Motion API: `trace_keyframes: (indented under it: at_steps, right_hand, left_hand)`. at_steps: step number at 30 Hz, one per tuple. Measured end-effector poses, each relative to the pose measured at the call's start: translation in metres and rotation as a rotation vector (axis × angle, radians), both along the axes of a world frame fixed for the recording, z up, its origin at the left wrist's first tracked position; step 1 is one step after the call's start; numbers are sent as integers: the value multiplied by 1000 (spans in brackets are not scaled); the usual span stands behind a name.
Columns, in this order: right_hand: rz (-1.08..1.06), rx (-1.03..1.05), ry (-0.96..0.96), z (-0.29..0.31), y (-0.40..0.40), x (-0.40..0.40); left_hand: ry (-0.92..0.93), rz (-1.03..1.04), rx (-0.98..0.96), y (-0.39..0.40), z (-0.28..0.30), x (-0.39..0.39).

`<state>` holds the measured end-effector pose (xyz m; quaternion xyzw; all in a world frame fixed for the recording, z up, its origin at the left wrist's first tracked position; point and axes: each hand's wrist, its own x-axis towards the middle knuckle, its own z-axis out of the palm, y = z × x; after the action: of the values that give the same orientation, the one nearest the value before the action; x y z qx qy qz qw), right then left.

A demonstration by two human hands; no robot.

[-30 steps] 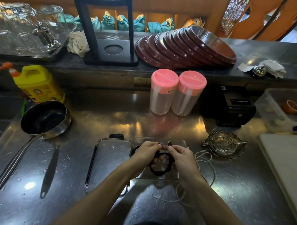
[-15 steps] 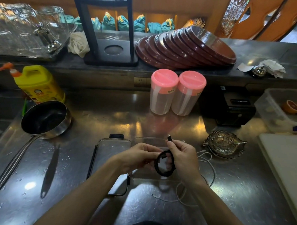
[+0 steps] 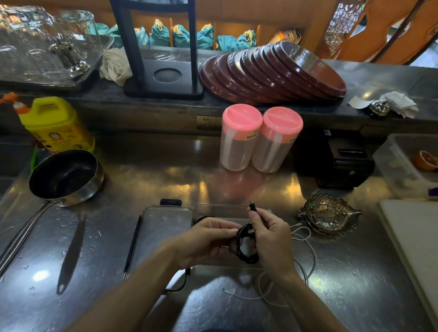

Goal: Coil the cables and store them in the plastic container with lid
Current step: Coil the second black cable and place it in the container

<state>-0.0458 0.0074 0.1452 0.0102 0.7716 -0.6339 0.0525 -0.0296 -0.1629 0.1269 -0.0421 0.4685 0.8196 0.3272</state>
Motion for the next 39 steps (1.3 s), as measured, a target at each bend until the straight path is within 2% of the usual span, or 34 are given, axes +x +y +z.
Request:
trace_keyframes:
  at_steps: [2, 3, 6, 10, 14, 16, 18, 22, 27, 32, 39]
  right_hand:
    - [1, 18, 17, -2, 2, -2]
    - [13, 32, 29, -4, 3, -3]
    - [44, 92, 63, -9, 2, -3]
    - [74, 124, 69, -6, 0, -3]
    - [93, 115, 68, -3, -1, -4]
    - [82, 131, 71, -6, -1, -6]
    - [75, 148, 76, -8, -1, -7]
    - [108, 50, 51, -8, -3, -2]
    - [179, 68, 48, -20, -7, 1]
    - [195, 79, 66, -20, -11, 10]
    - [129, 109, -12, -37, -9, 6]
  left_hand:
    - [-90, 53, 21, 4, 6, 1]
    - [-70, 49, -26, 5, 8, 2]
    - [175, 14, -392, 9, 9, 6]
    - [492, 129, -890, 21, 11, 8]
    - [754, 252, -1058, 25, 5, 11]
    - [774, 300, -1050, 28, 2, 13]
    - [718, 393, -960, 30, 0, 12]
    - [462, 621, -631, 30, 9, 5]
    - [186, 790, -512, 25, 0, -4]
    - [135, 668, -556, 23, -10, -8]
    - [94, 597, -591, 25, -20, -5]
